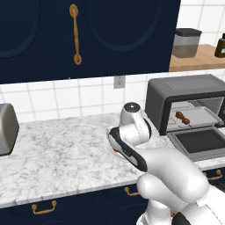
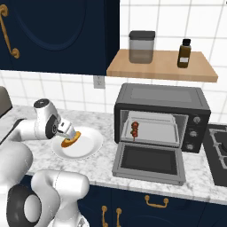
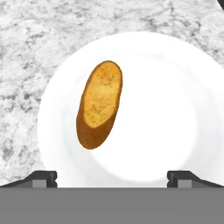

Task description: Pick up the kebab skewer and baguette bread, and place them inside the toaster oven. Close the toaster oven door and start by setting the timer.

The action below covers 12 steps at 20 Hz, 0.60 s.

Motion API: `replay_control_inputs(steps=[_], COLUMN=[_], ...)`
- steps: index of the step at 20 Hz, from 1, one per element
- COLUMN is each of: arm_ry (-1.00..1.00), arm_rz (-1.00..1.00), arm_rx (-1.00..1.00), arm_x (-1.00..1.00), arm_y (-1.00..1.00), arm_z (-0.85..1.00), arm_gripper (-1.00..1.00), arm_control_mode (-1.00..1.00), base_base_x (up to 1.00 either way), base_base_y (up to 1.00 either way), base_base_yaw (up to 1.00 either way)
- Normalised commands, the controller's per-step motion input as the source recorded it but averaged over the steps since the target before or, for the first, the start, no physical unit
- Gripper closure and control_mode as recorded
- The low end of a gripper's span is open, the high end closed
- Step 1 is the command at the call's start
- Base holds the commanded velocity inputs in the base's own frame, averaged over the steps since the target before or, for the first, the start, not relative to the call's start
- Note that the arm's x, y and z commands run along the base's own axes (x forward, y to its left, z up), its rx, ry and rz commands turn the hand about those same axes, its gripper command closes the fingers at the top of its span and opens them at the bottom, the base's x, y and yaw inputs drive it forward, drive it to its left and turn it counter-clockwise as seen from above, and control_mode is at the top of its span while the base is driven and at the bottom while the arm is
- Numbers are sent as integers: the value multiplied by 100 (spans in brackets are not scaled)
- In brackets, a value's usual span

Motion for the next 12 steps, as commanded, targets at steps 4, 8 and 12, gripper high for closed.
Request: replay_control_inputs(steps=[4, 8, 12], arm_ry=[0, 0, 0], arm_rz=[0, 0, 0], arm_rx=[6, 4, 1], arm_x=[43, 37, 34], arm_y=[-1, 0, 0], arm_z=[-27, -30, -27], arm_gripper=[-100, -100, -100], arm_control_mode=[-100, -100, -100], base_base_x=[0, 0, 0], base_base_y=[0, 0, 0], base_base_yaw=[0, 0, 0])
